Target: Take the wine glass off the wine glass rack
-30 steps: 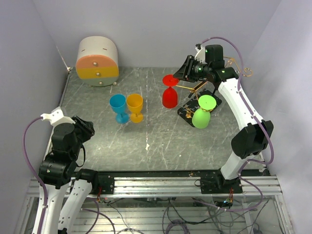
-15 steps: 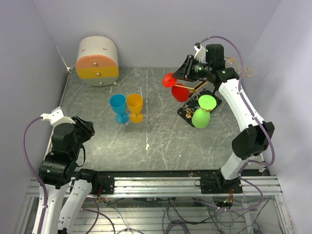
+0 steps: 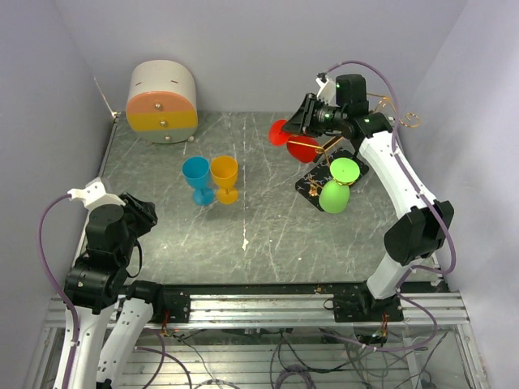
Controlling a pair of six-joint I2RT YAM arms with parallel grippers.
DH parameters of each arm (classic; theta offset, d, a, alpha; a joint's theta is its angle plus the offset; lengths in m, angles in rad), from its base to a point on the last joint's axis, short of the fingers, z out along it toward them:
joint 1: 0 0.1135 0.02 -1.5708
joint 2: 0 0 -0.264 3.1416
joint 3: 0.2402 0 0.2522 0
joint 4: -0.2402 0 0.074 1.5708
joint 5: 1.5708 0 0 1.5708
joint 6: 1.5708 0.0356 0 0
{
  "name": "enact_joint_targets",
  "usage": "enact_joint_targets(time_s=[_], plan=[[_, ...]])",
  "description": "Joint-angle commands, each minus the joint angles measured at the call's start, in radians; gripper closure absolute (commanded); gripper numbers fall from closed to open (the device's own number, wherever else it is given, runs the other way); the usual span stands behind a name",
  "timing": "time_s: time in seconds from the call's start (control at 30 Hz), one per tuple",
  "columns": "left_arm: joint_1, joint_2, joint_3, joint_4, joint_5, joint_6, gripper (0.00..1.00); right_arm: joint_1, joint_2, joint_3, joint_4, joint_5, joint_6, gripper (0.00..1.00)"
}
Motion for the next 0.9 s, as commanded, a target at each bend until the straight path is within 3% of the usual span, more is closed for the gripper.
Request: enact_joint_targets(time_s=[0.0,0.13,0.43,0.87], plan=[[0.000,0.001,-0.003,0.031,-0.007,0.006,0.53,0.013,0.019,0.017,0.003,0.002,-0.008,0.84],[0.000,0.004,-0.003,0.031,-0.009,0.007,0.53,0.013,0.009,0.018,-0.003,0.034,-0.006,1.00],[0.000,0.002,-0.003,0.028,-0.009,0.005,0.53,-0.007,-0.086,-0.051,0.016,0.102,0.019,1.00],[0.000,0.003,-0.003,0.027,-0.008,0.005,0.53,-0.124,-0.179,-0.152,0.087,0.058,0.061,1.00]])
